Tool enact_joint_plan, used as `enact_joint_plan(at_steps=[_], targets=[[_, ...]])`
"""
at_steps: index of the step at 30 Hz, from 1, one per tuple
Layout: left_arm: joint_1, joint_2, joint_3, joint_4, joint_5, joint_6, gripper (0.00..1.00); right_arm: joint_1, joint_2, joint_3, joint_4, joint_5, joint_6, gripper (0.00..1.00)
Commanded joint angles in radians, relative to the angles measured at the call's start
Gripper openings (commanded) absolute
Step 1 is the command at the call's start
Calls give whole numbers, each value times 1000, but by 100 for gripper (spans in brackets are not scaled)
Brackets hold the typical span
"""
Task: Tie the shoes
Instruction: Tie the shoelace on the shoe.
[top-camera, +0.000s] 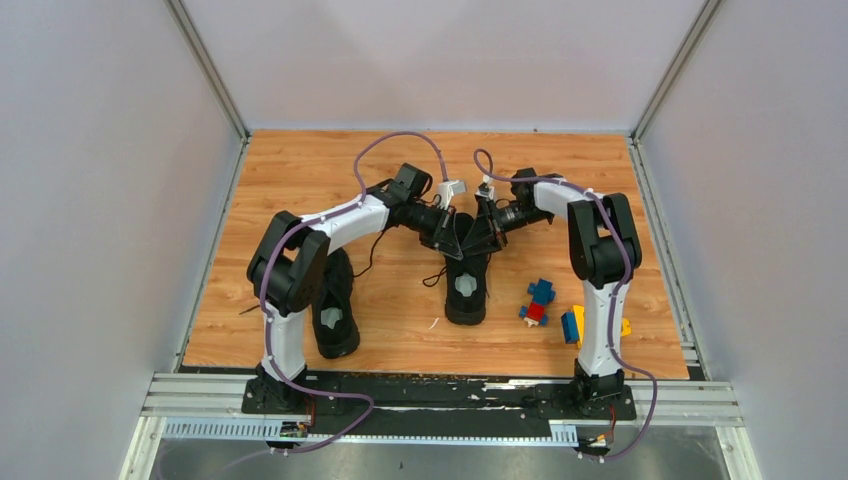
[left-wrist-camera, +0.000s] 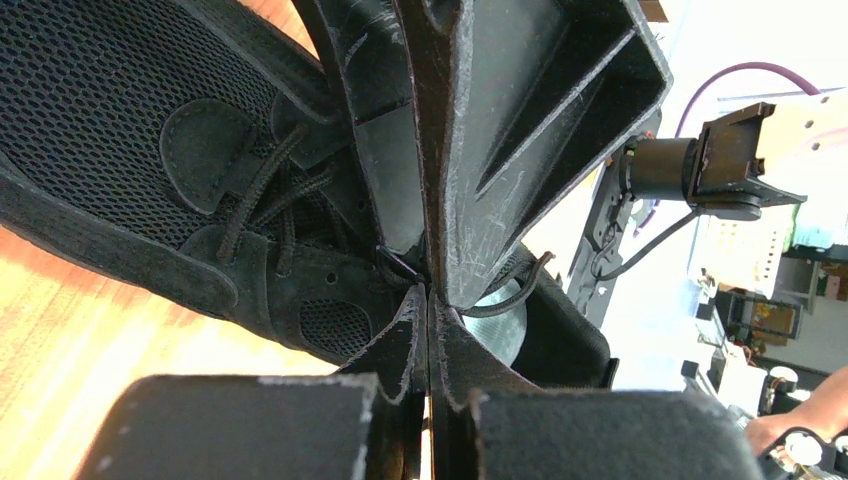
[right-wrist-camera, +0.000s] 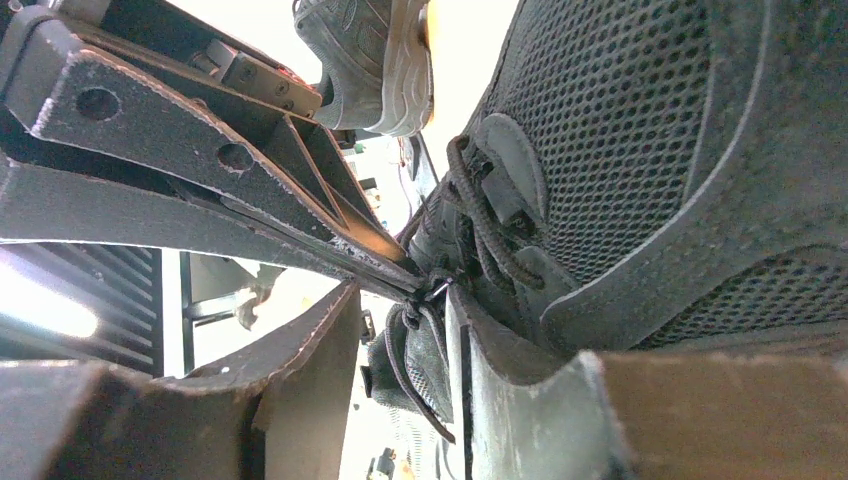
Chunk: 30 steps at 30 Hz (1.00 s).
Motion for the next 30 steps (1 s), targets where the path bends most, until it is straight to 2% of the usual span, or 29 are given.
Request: enact_joint_plan(at_steps=[1, 15, 20, 26, 30], targets=[[-1, -58, -7, 90, 1, 1, 0, 33, 35, 26, 13, -12, -7, 39], [-1, -80, -55, 99, 16, 33, 0, 32, 2, 53, 14, 149, -17, 43], [0, -89, -70, 114, 12, 43, 0, 30, -16, 64, 24, 140, -23, 44], [-1, -96, -93, 157, -8, 32, 0, 28, -44, 56, 27, 18, -30, 44], [-1, -81, -101, 181, -28, 34, 0, 30, -69, 45, 26, 7, -30, 43]])
